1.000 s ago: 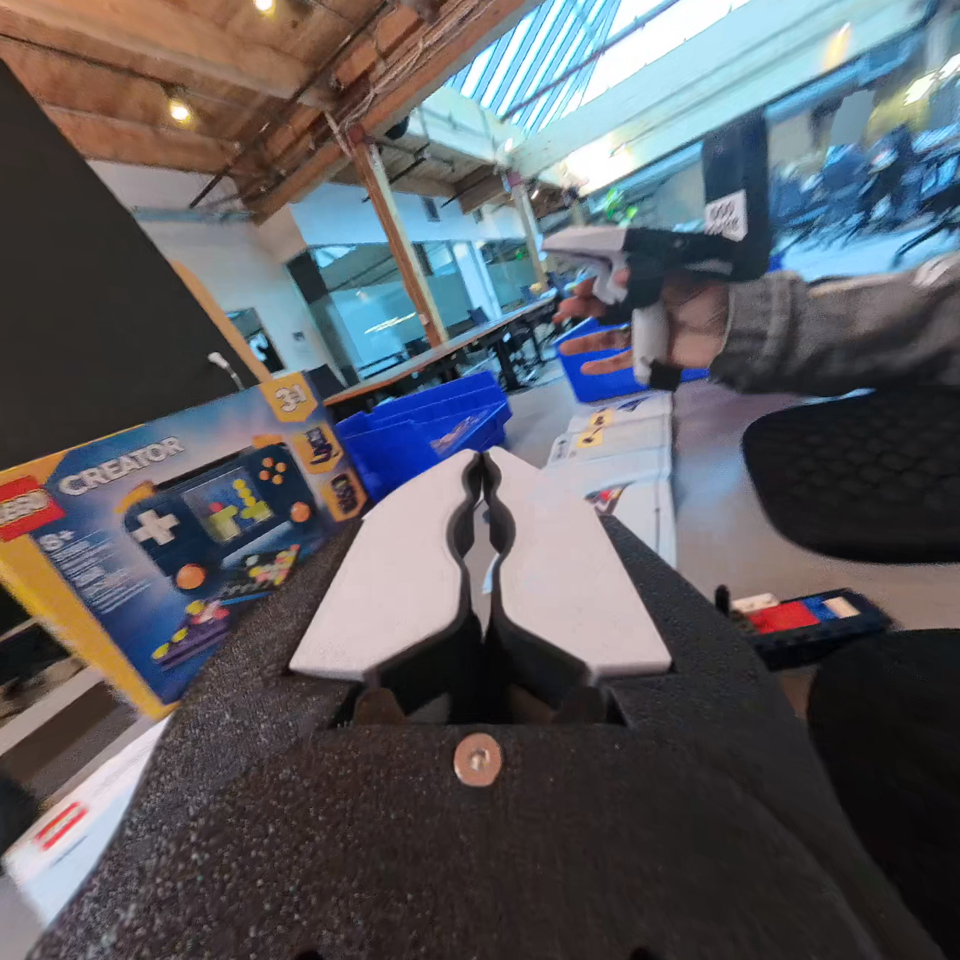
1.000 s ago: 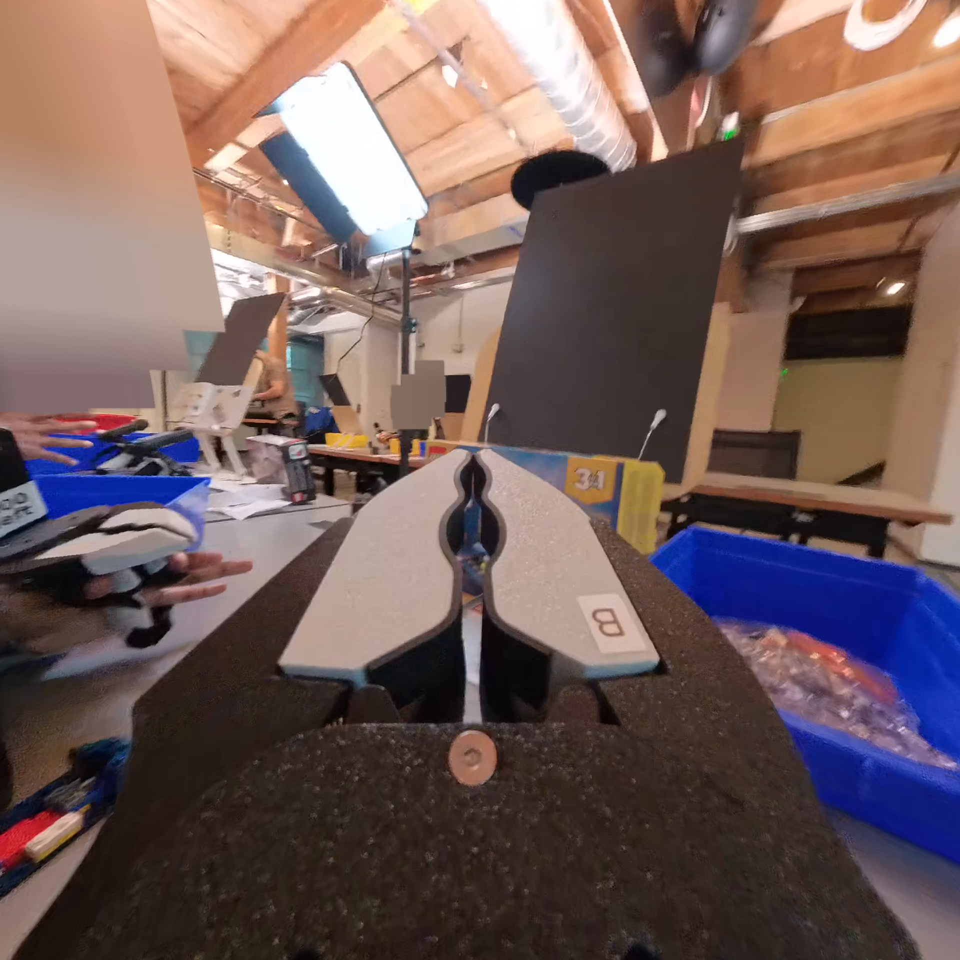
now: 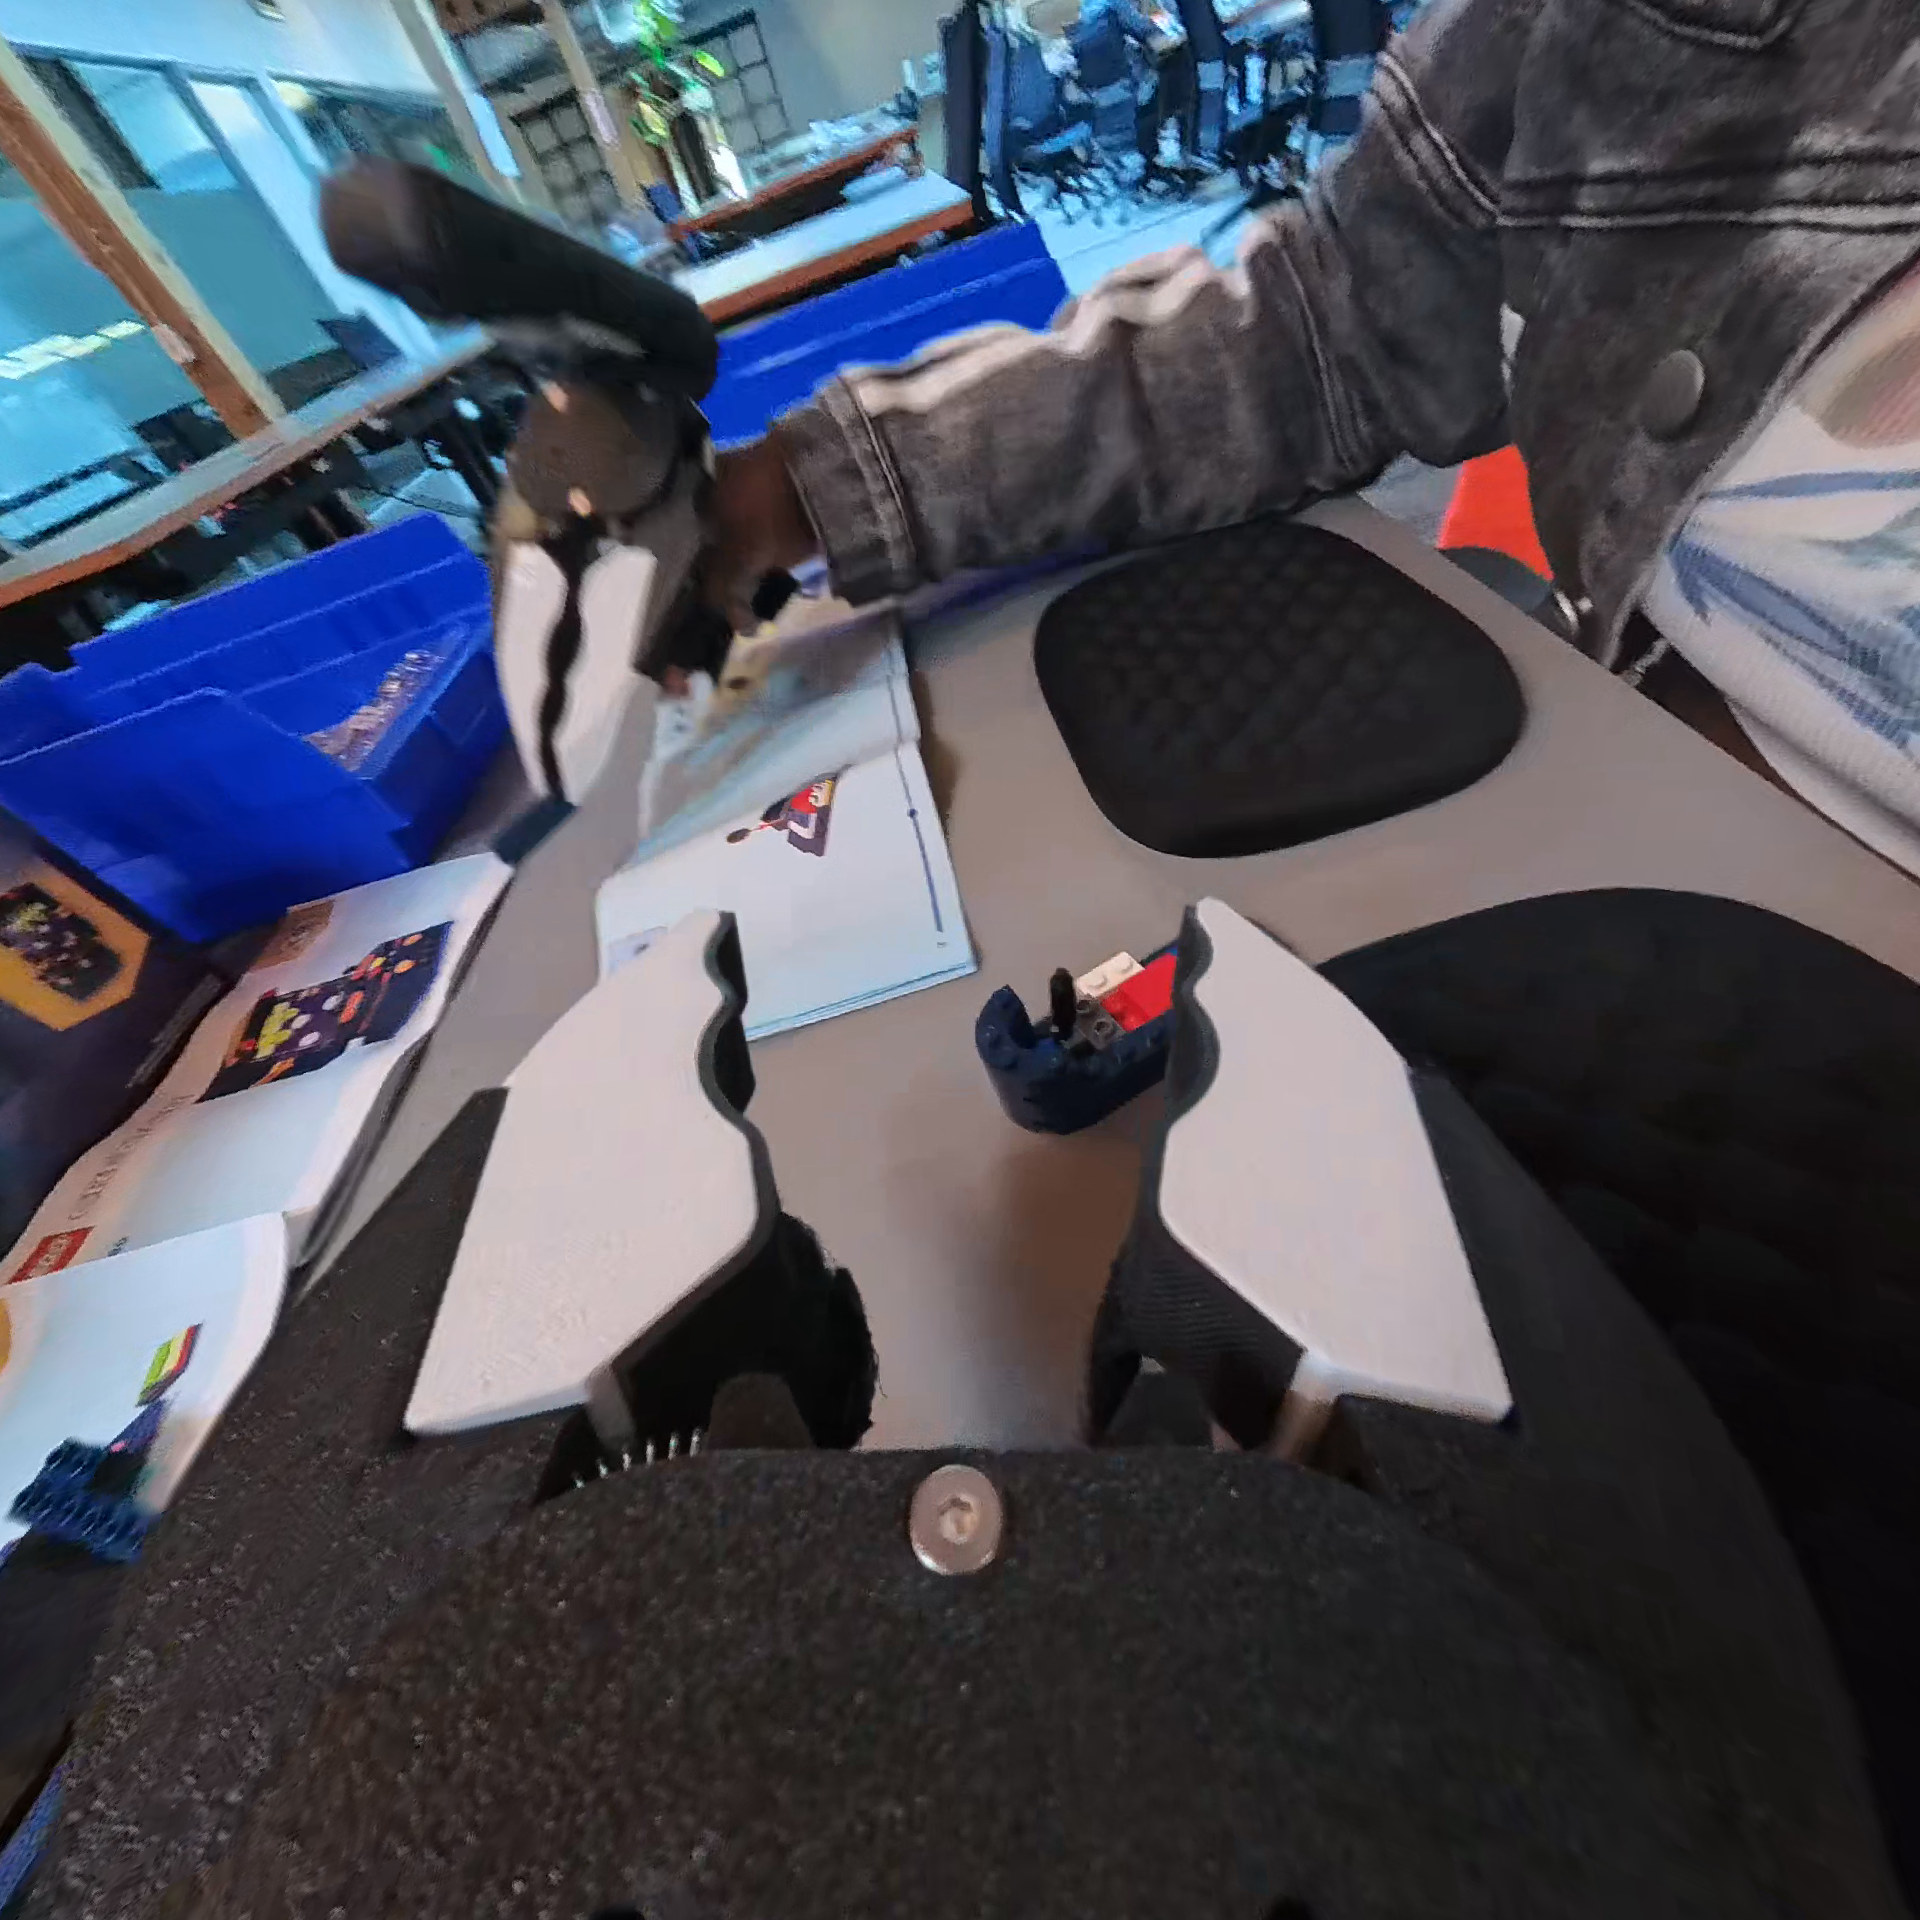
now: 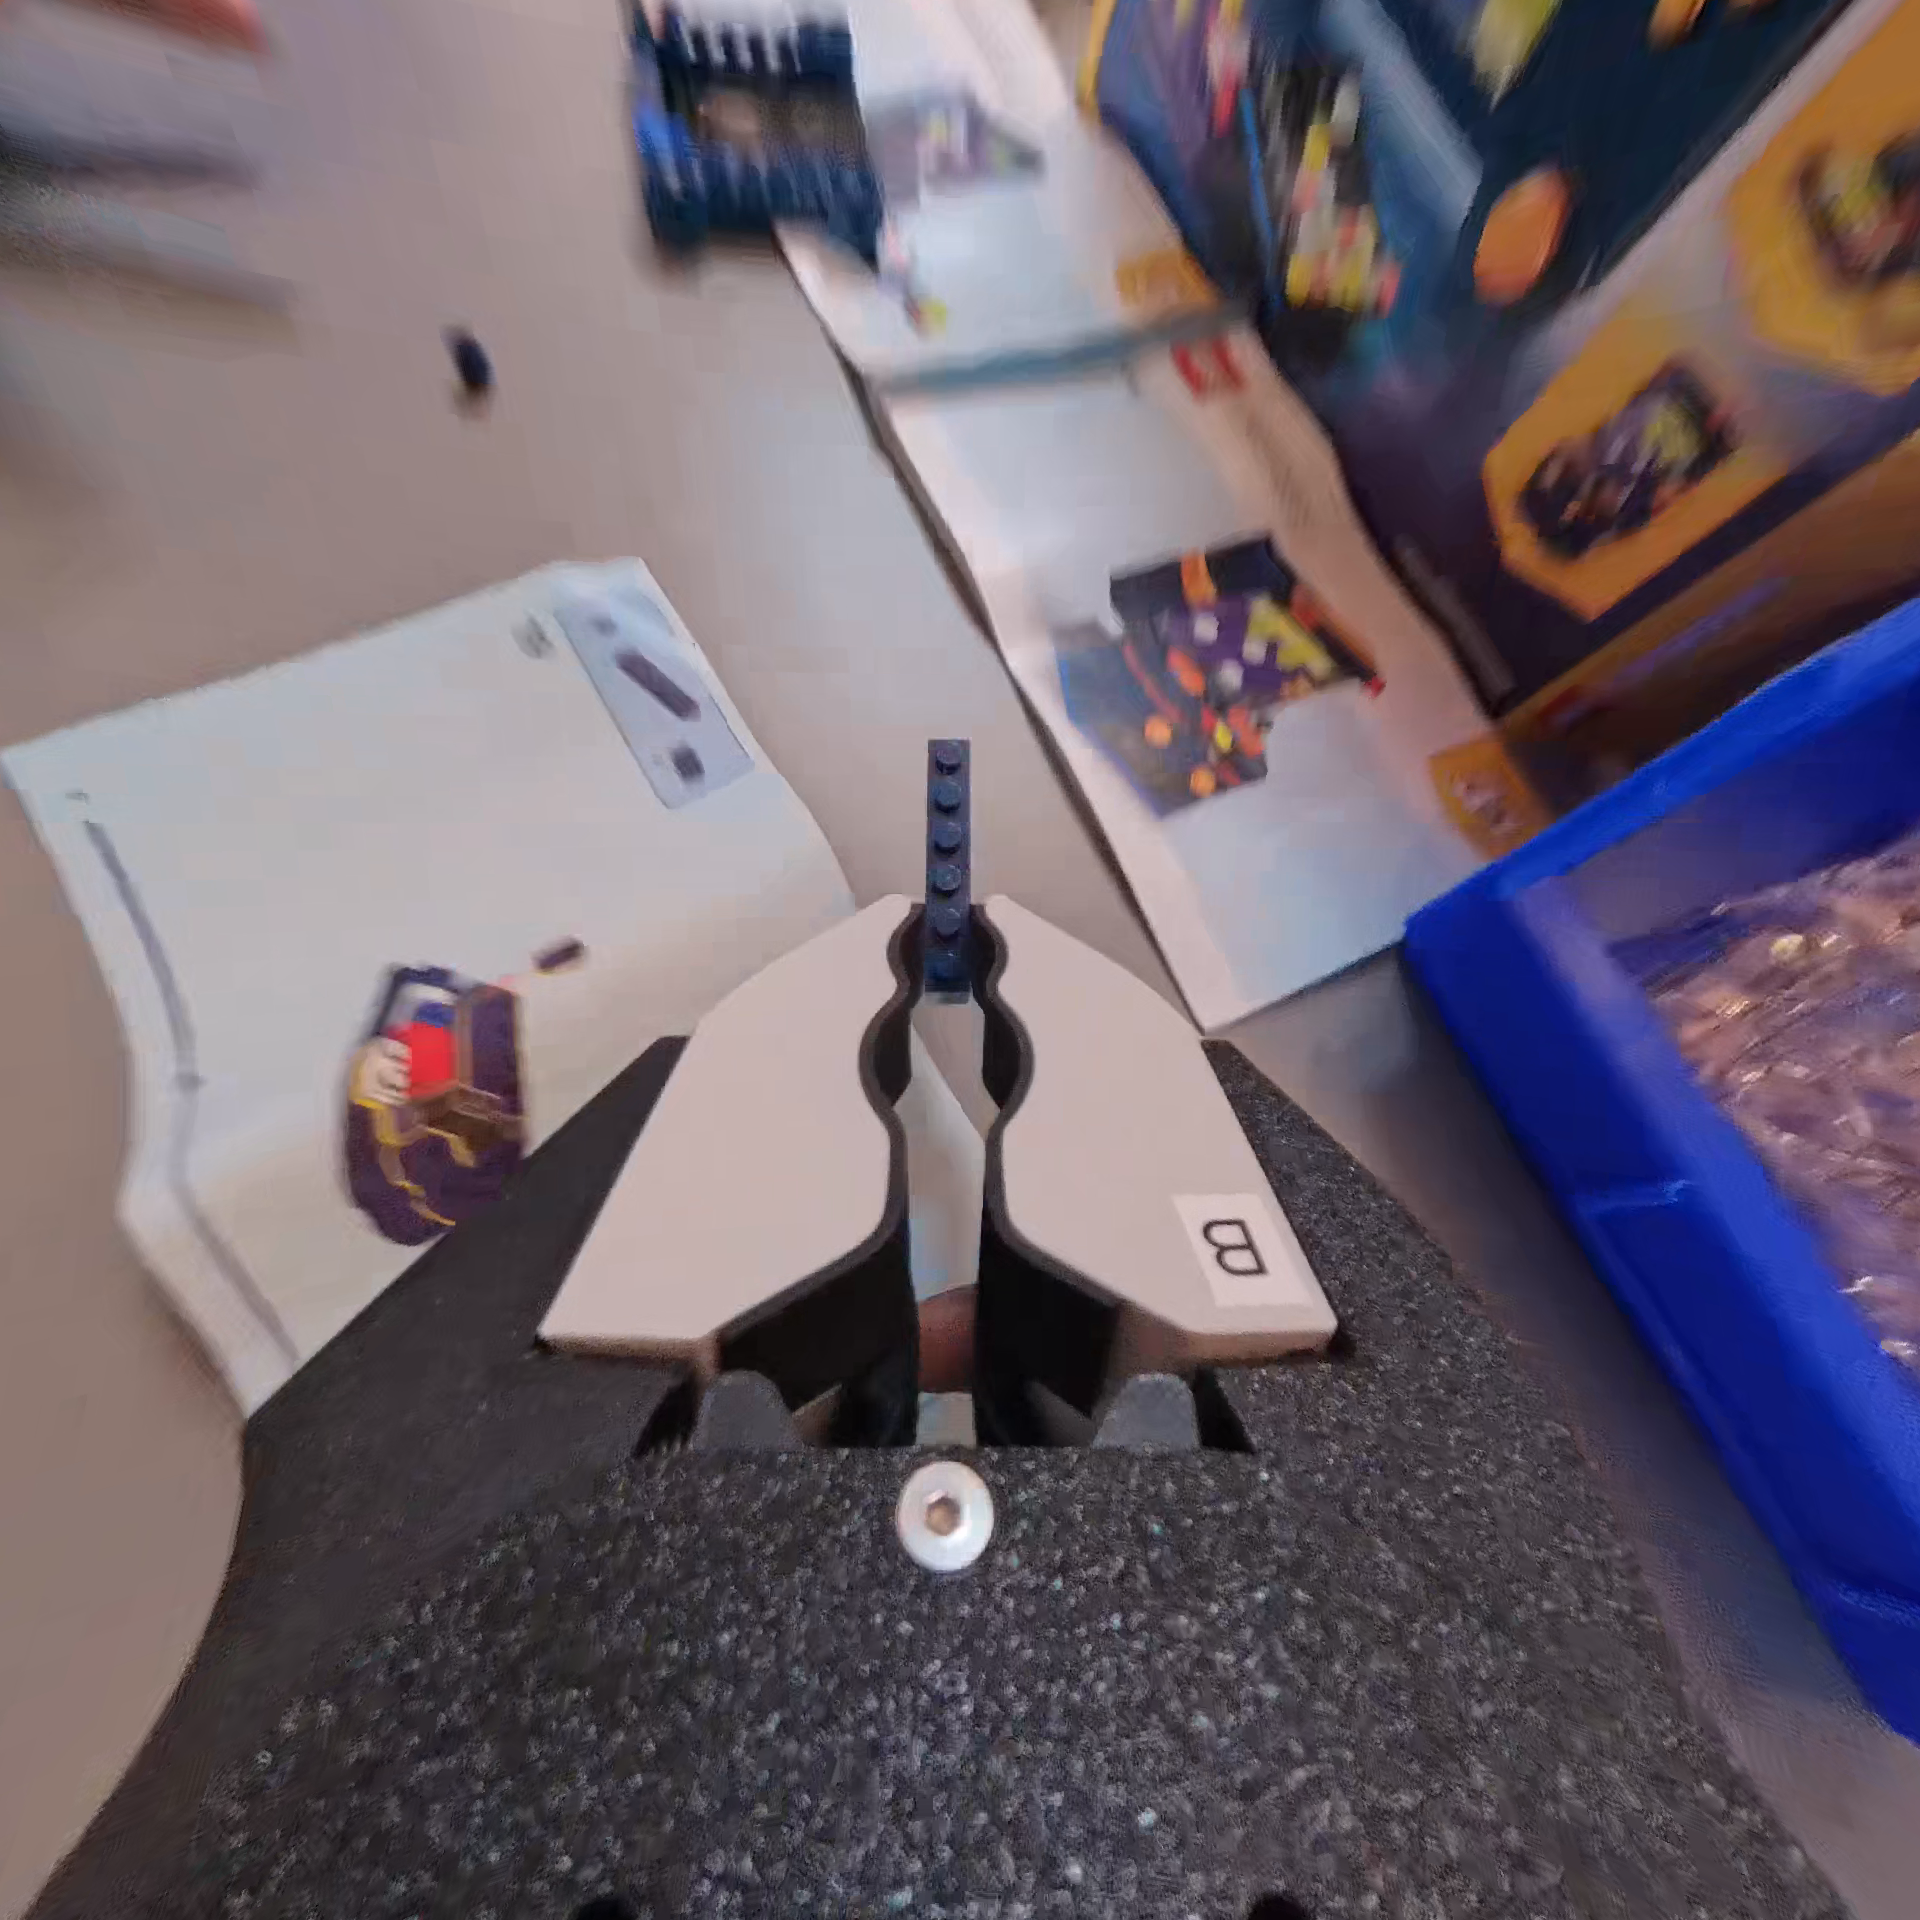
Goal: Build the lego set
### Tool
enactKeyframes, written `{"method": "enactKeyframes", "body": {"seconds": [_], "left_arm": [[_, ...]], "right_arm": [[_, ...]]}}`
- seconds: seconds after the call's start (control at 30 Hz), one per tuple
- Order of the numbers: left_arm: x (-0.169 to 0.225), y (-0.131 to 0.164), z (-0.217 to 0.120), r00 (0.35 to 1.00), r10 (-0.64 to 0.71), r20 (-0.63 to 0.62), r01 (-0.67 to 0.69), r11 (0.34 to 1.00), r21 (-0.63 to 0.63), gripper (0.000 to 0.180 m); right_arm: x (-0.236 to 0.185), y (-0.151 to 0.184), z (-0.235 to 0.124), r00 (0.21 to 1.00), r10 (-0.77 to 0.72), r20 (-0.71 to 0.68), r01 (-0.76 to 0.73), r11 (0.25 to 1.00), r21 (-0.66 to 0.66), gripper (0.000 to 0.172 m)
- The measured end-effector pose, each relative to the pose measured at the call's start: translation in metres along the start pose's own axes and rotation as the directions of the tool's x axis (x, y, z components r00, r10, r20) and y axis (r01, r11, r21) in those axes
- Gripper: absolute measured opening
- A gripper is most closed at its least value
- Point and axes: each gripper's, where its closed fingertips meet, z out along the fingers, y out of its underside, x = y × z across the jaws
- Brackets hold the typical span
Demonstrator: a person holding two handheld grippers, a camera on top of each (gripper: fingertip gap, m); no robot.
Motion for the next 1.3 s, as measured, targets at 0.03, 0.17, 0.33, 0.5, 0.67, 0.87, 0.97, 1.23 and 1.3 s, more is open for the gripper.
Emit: {"method": "enactKeyframes", "body": {"seconds": [0.03, 0.17, 0.33, 0.5, 0.67, 0.87, 0.97, 1.23, 1.3], "left_arm": [[0.004, 0.003, 0.002, 1.0, 0.011, -0.028, -0.011, 1.0, -0.026, 0.078], [0.014, 0.022, 0.014, 0.991, 0.056, -0.118, -0.076, 0.983, -0.167, 0.071], [0.028, 0.03, 0.023, 0.956, 0.04, -0.29, -0.113, 0.964, -0.241, 0.074], [0.035, 0.034, 0.03, 0.868, -0.059, -0.494, -0.13, 0.932, -0.34, 0.08], [0.028, 0.051, 0.028, 0.828, -0.106, -0.55, -0.175, 0.884, -0.433, 0.065], [0.027, 0.059, 0.024, 0.854, -0.119, -0.507, -0.13, 0.894, -0.429, 0.04], [0.019, 0.062, 0.017, 0.922, -0.162, -0.352, -0.013, 0.895, -0.446, 0.038], [-0.005, 0.074, -0.025, 0.984, -0.114, 0.134, 0.165, 0.862, -0.479, 0.035], [-0.007, 0.076, -0.03, 0.981, -0.107, 0.164, 0.175, 0.849, -0.499, 0.034]], "right_arm": [[-0.005, -0.013, -0.008, 1.0, 0.007, 0.002, -0.007, 0.998, 0.055, 0.008], [-0.044, -0.059, -0.041, 0.993, 0.081, 0.085, -0.098, 0.971, 0.218, 0.008], [-0.104, -0.089, -0.066, 0.96, 0.091, 0.266, -0.194, 0.899, 0.394, 0.008], [-0.1, -0.082, -0.068, 0.938, 0.17, 0.302, -0.291, 0.859, 0.42, 0.008], [-0.094, -0.082, -0.074, 0.92, 0.207, 0.332, -0.347, 0.824, 0.447, 0.007], [-0.099, -0.077, -0.068, 0.919, 0.199, 0.339, -0.336, 0.844, 0.417, 0.008], [-0.103, -0.074, -0.061, 0.923, 0.194, 0.331, -0.32, 0.865, 0.386, 0.008], [-0.13, -0.066, -0.037, 0.916, 0.161, 0.368, -0.28, 0.912, 0.298, 0.008], [-0.141, -0.063, -0.029, 0.909, 0.151, 0.388, -0.271, 0.922, 0.275, 0.008]]}}
